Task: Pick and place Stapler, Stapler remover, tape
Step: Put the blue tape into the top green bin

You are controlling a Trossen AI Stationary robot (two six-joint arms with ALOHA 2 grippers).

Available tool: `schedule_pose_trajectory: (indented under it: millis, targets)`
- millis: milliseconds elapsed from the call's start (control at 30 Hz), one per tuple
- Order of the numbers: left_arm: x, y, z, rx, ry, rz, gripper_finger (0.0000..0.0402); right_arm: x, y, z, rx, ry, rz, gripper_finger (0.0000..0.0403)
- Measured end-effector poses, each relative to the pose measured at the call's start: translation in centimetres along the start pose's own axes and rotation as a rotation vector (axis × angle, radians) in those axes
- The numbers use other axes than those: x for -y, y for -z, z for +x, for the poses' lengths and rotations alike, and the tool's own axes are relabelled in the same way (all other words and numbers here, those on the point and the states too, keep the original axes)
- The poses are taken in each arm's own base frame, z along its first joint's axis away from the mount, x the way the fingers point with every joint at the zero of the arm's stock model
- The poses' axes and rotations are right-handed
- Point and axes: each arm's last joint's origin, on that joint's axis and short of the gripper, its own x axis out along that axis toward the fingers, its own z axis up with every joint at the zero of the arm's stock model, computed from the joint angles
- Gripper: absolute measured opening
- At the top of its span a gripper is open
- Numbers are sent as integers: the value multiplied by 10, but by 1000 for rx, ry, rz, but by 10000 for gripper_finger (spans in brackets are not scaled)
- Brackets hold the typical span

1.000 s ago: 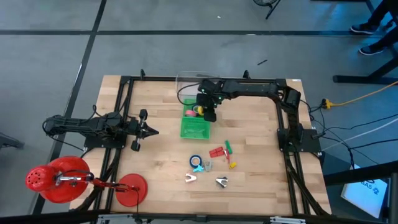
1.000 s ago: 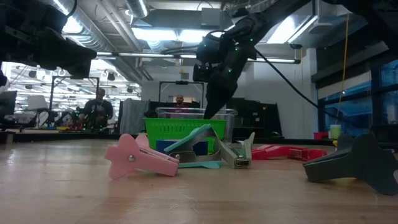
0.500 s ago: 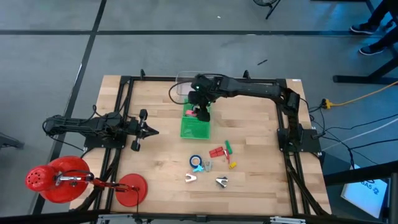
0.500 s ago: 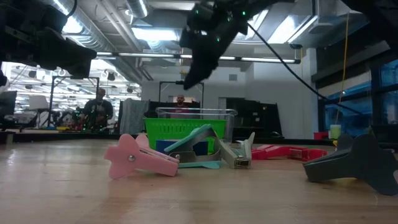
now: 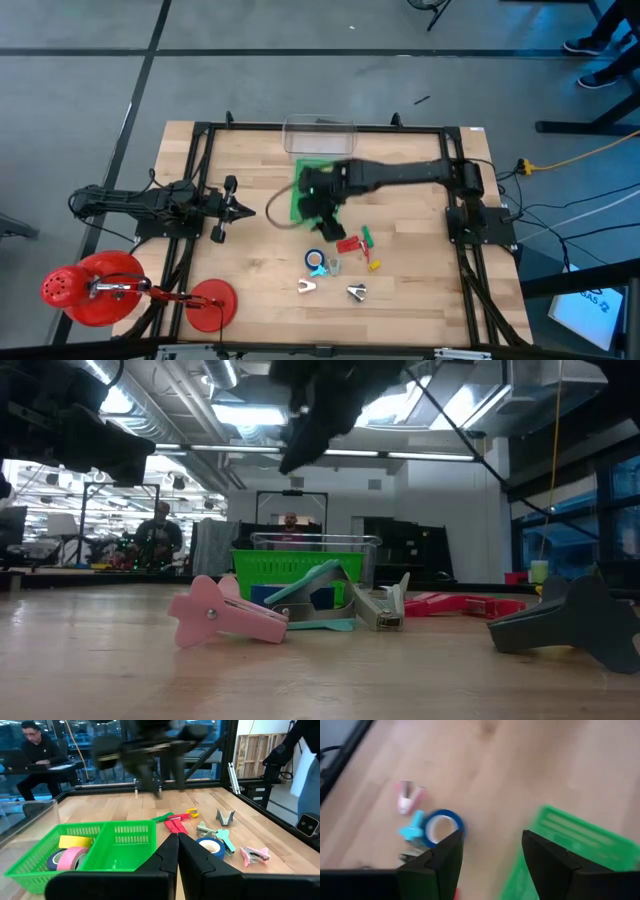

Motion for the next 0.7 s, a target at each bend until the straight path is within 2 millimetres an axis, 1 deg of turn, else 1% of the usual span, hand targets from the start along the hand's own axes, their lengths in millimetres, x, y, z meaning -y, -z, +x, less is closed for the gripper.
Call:
schedule_pose_trajectory:
  millis: [133, 233, 333, 500, 600, 700]
  targets:
    - [0, 0, 0, 0, 0, 0, 7, -32, -9, 10, -16, -9, -39, 204]
    - [0, 0, 0, 0, 0, 0, 8, -49, -15, 14, -22, 67, -4, 204]
    - [0, 0, 0, 0, 0, 0, 6, -58, -19, 17, -11, 151, 70, 204]
    - [0, 0, 0, 0, 0, 0, 4, -69, -20, 20, -7, 215, 212, 203]
    - [0, 0, 0, 0, 0, 0, 6, -75, -19, 27, -24, 228, 288, 203]
    - [0, 0, 0, 1, 0, 0, 8, -81, -17, 42, -38, 227, 335, 203]
